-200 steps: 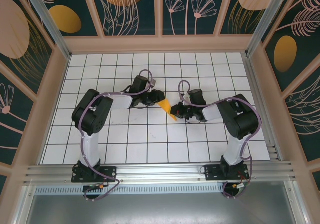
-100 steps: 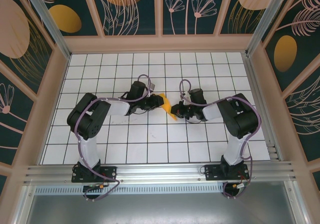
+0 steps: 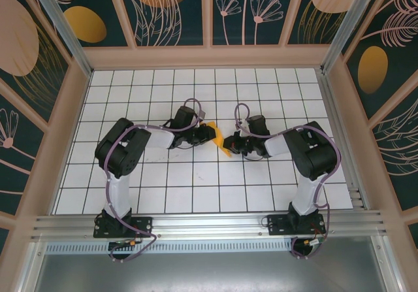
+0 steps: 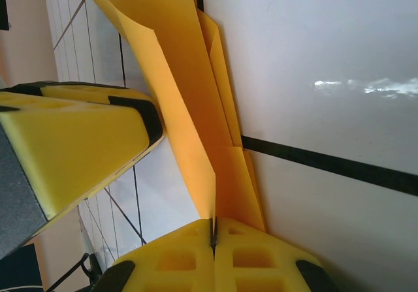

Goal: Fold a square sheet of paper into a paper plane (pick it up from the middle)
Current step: Fold the wing for the fifth time at the center of the table.

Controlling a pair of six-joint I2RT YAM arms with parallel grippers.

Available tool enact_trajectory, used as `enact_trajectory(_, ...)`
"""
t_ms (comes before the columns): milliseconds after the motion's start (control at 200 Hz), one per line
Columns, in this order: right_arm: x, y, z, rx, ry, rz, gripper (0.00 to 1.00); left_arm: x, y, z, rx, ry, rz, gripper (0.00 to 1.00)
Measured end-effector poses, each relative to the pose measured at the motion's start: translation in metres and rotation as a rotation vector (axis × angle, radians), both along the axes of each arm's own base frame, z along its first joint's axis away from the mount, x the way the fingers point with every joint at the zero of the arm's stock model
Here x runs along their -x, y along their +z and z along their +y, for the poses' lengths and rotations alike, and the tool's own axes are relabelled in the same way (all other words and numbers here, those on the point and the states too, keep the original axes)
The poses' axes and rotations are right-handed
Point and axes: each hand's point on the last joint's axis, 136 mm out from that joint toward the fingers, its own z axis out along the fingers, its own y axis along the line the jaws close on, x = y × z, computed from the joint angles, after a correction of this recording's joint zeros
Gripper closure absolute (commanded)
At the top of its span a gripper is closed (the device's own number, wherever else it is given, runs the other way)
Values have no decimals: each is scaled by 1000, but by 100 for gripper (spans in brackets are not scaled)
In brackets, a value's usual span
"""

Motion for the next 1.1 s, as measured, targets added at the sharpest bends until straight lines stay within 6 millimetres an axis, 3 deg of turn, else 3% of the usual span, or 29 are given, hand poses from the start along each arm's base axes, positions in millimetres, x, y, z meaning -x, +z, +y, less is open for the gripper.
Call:
enact_trajectory(335, 0, 0, 0, 4, 3, 5, 97, -4, -9, 3, -58, 15, 37, 78)
enact_trajectory(736, 3, 6, 0, 21, 28, 0, 80, -5, -12, 3, -106, 1, 76, 78)
enact_trajectory(926, 10, 9, -5, 44, 50, 3, 80, -5, -12, 3, -109, -2, 74, 78)
enact_trajectory(1101, 14, 6, -8, 62, 61, 14, 87, -4, -12, 3, -109, -2, 75, 78)
